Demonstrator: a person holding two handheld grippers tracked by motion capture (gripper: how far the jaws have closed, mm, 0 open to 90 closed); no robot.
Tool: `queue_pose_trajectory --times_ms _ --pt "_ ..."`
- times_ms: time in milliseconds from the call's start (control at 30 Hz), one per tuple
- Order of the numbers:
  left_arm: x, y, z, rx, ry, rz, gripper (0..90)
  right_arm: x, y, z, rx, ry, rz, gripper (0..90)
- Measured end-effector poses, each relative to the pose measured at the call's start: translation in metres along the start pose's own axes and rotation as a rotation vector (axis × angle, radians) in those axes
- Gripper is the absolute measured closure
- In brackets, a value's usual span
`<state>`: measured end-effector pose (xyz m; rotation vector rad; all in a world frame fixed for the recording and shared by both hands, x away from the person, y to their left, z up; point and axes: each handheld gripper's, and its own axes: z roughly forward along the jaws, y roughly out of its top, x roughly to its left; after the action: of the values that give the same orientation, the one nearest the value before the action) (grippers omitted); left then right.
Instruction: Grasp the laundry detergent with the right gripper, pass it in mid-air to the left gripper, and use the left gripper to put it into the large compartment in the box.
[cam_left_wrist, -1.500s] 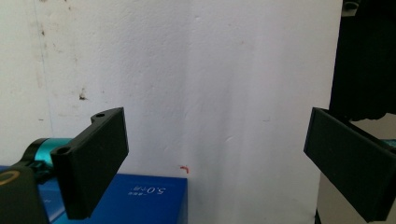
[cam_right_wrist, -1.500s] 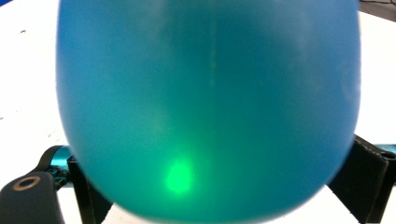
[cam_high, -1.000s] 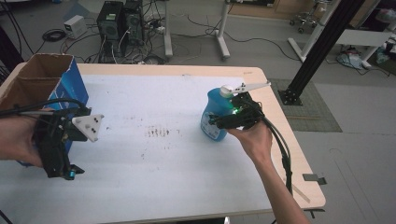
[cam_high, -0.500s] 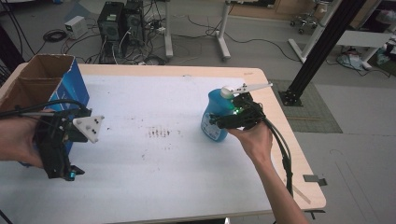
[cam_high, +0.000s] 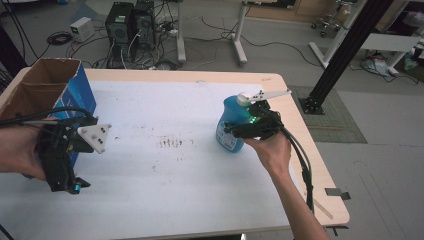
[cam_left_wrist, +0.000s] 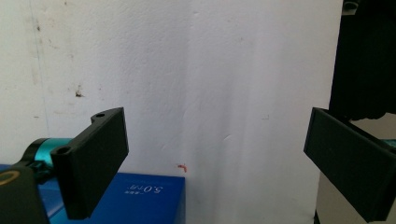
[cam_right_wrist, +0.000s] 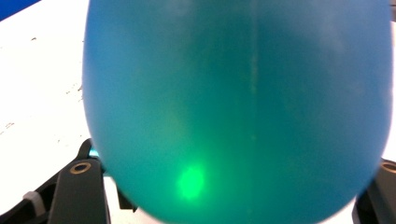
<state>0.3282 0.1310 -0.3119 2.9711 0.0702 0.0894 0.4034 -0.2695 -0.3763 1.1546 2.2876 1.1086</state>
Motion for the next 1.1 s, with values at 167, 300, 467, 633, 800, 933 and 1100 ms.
queue_pose_trajectory --times_ms 167,300,467,633,800,933,1100 --pt "0.0001 -0.0005 0.0002 0.002 0.0 0.0 6.4 0.001 0.0001 -0.0004 -0.002 0.001 -0.002 31.8" --pt "-0.0003 -0.0008 0.0003 -0.002 0.001 -0.001 6.4 0.0014 0.0002 -0.0011 -0.008 0.002 -0.001 35.1" --pt "-0.0003 -0.0015 0.0 0.0 0.001 0.0 6.4 0.0015 0.0002 -0.001 -0.009 0.01 0.001 36.0" --pt "-0.0003 -0.0019 -0.0004 -0.001 0.002 0.0 6.4 0.0016 0.0002 -0.0016 -0.009 0.013 -0.002 39.1" --pt "-0.0003 -0.002 -0.0003 -0.001 0.003 -0.004 6.4 0.0024 0.0 -0.0012 -0.009 0.006 -0.003 42.1" --pt "-0.0003 -0.002 -0.0003 -0.004 0.007 -0.004 6.4 0.004 -0.0005 -0.0016 -0.012 -0.012 -0.014 44.8" --pt "-0.0002 -0.0014 -0.0009 -0.006 0.01 -0.001 6.4 0.0053 -0.0008 -0.0022 -0.013 -0.023 -0.022 46.3"
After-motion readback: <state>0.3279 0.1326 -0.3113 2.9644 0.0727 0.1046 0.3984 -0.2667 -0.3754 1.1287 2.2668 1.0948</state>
